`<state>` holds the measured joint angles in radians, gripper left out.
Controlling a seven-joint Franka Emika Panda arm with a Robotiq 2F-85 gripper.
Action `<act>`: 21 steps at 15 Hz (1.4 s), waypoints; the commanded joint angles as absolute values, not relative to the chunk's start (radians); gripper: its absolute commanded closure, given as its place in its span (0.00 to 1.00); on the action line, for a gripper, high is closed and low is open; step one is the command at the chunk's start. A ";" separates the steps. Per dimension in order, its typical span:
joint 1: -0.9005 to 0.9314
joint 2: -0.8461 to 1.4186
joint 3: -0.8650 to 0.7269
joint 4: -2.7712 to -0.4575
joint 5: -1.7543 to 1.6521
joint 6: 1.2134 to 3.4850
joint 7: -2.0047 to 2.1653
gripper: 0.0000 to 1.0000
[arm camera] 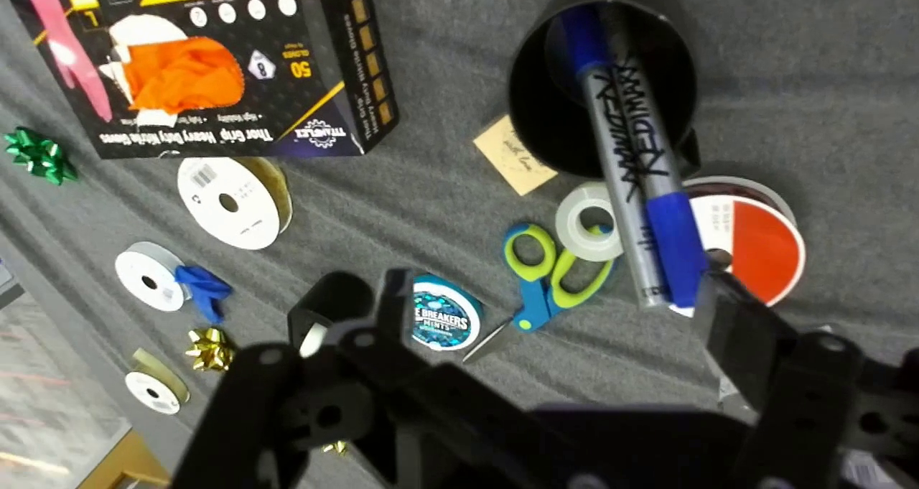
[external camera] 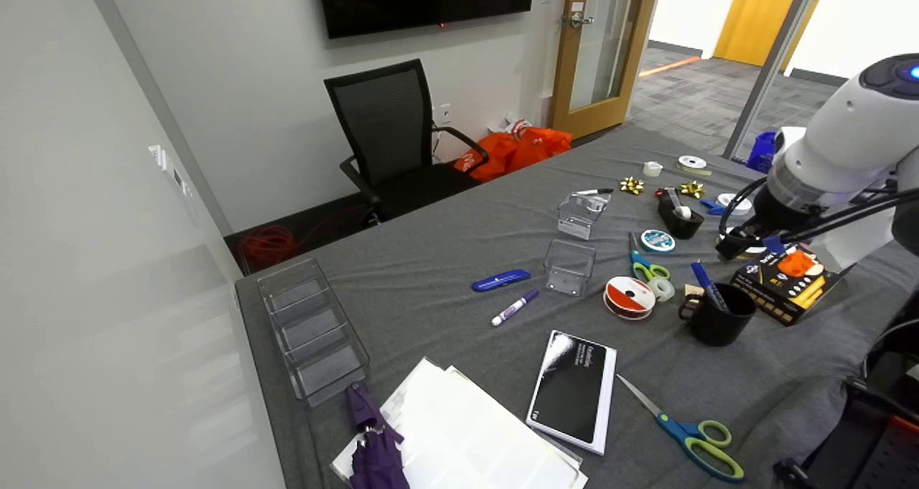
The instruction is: Shift the sharpies to the clear object, then put the mug on the pad
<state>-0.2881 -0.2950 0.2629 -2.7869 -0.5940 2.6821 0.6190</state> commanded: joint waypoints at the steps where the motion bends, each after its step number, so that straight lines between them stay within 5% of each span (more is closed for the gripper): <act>1: -0.383 -0.220 0.302 -2.787 -0.837 2.762 0.718 0.00; 11: -0.419 -0.080 0.276 -2.768 -1.248 2.994 1.081 0.00; 21: -0.408 0.022 0.261 -2.651 -1.545 2.974 1.405 0.00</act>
<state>-0.3995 -0.0338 0.2656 -2.6975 -1.4464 2.9726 1.3172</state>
